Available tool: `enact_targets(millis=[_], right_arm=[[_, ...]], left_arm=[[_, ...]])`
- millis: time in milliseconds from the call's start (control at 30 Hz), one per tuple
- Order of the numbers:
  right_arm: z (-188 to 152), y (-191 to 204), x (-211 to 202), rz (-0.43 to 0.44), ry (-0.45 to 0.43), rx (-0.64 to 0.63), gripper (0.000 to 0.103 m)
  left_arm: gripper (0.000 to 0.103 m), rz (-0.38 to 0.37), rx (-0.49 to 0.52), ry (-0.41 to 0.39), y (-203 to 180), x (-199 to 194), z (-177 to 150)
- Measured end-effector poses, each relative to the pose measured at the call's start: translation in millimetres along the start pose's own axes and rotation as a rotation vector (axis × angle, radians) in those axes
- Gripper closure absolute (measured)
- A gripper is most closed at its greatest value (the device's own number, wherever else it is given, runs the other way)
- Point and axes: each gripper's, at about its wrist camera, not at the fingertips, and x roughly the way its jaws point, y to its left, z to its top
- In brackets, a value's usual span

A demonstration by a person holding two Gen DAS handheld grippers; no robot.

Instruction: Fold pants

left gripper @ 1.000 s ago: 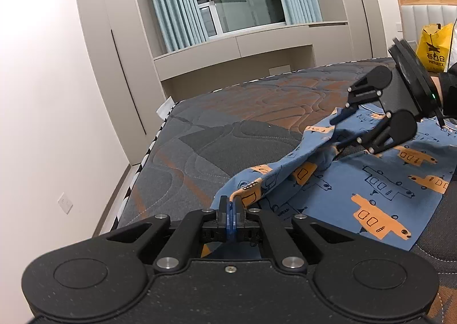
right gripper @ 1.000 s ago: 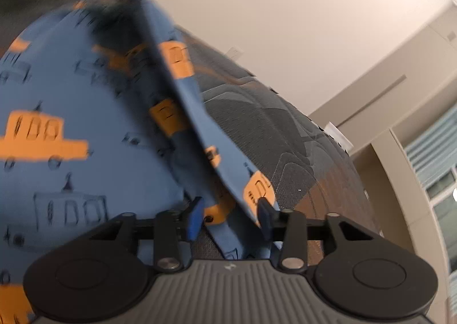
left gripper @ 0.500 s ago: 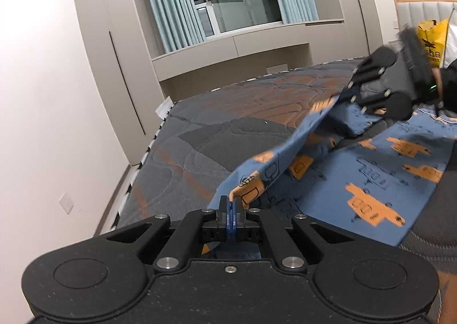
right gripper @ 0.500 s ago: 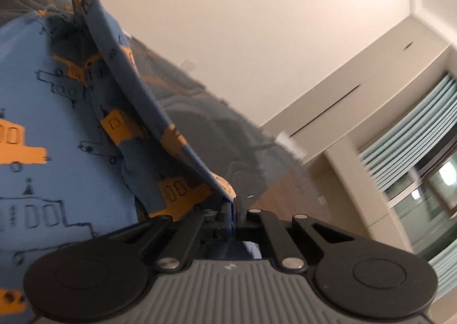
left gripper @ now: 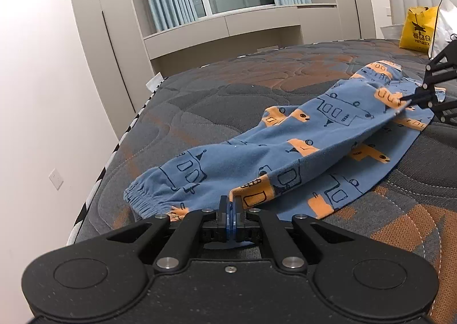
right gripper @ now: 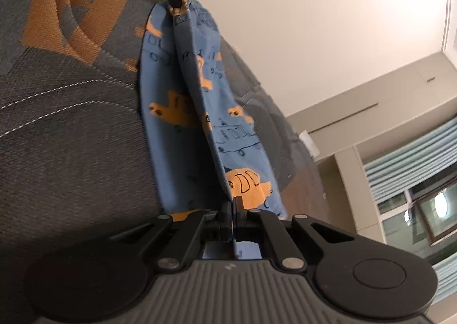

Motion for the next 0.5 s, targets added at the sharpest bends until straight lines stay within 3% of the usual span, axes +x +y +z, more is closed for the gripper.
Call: enact_targets(millis=[200, 500], right_arm=[[7, -4, -11, 0.005, -0.003, 0.017, 0.103], [-2, 11, 5, 0.075, 0.029, -0.001, 0.103]], left_arm=[[0.102, 0.022, 0.022, -0.012, 0, -11, -3], [0.100, 0.027, 0.029, 0.054, -7, -2, -15]])
